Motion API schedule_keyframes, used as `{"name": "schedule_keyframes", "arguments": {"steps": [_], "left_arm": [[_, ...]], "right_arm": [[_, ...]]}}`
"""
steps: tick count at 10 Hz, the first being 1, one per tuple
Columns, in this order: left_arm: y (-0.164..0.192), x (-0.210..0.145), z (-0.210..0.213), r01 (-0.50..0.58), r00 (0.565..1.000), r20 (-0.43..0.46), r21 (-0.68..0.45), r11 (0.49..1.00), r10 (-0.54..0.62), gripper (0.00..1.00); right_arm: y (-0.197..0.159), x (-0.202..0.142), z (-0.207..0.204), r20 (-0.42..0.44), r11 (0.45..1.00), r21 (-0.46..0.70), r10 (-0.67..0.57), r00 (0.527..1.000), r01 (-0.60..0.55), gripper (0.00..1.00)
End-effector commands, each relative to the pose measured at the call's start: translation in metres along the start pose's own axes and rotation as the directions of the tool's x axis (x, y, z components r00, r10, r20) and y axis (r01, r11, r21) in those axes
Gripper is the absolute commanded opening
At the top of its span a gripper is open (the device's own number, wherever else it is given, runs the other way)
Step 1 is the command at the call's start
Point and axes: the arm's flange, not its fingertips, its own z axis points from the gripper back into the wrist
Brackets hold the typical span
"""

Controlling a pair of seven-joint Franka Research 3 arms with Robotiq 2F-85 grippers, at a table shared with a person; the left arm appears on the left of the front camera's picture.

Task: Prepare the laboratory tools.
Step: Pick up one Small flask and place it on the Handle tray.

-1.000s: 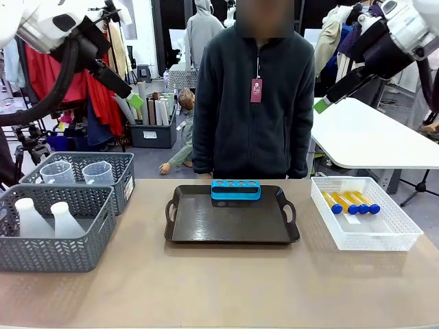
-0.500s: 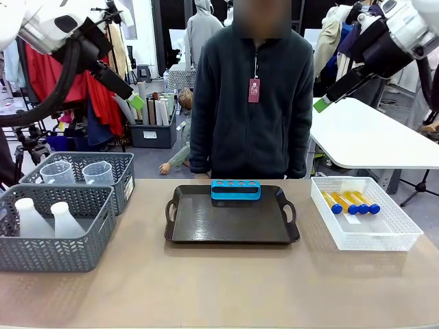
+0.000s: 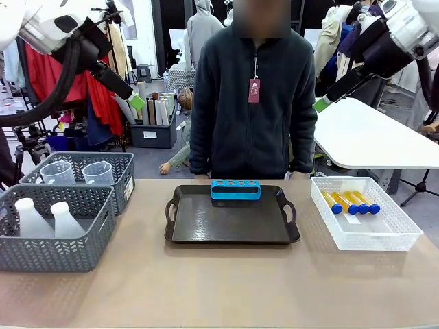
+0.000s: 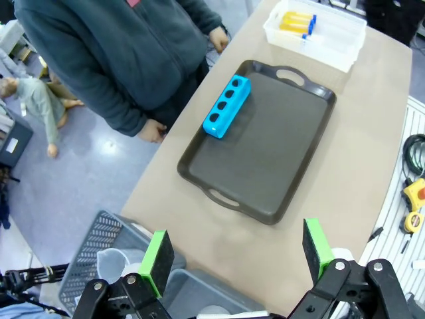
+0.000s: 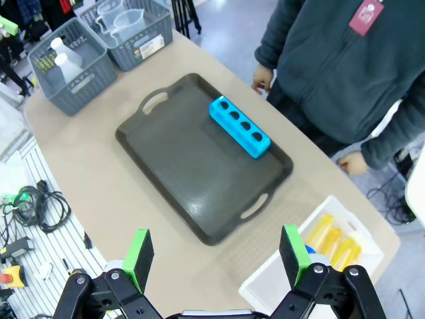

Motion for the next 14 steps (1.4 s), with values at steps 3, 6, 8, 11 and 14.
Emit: {"name": "schedule_keyframes", "arguments": {"steps": [3, 6, 8, 11, 14], "left_arm": [[0.001, 0.000, 0.003, 0.000, 1.000, 0.004, 0.005, 1.000, 0.000, 1.00], [0.006, -0.010, -0.006, -0.067, 0.997, -0.028, -0.010, 0.998, 0.066, 1.00], [0.006, -0.021, -0.006, -0.119, 0.992, -0.030, -0.015, 0.993, 0.119, 1.00], [0.005, -0.017, 0.003, -0.110, 0.994, -0.011, 0.018, 0.994, 0.111, 1.00], [0.004, -0.019, 0.006, -0.110, 0.994, -0.005, 0.020, 0.994, 0.110, 1.00]], "right_arm": [[0.000, -0.002, 0.001, 0.001, 1.000, 0.000, -0.002, 1.000, 0.002, 1.00], [0.000, -0.002, 0.001, 0.001, 1.000, 0.000, -0.002, 1.000, 0.002, 1.00], [0.000, -0.002, 0.001, 0.001, 1.000, 0.000, -0.002, 1.000, 0.002, 1.00], [0.000, -0.002, 0.001, 0.001, 1.000, 0.000, -0.002, 1.000, 0.002, 1.00], [0.000, -0.002, 0.001, 0.001, 1.000, 0.000, -0.002, 1.000, 0.002, 1.00]]}}
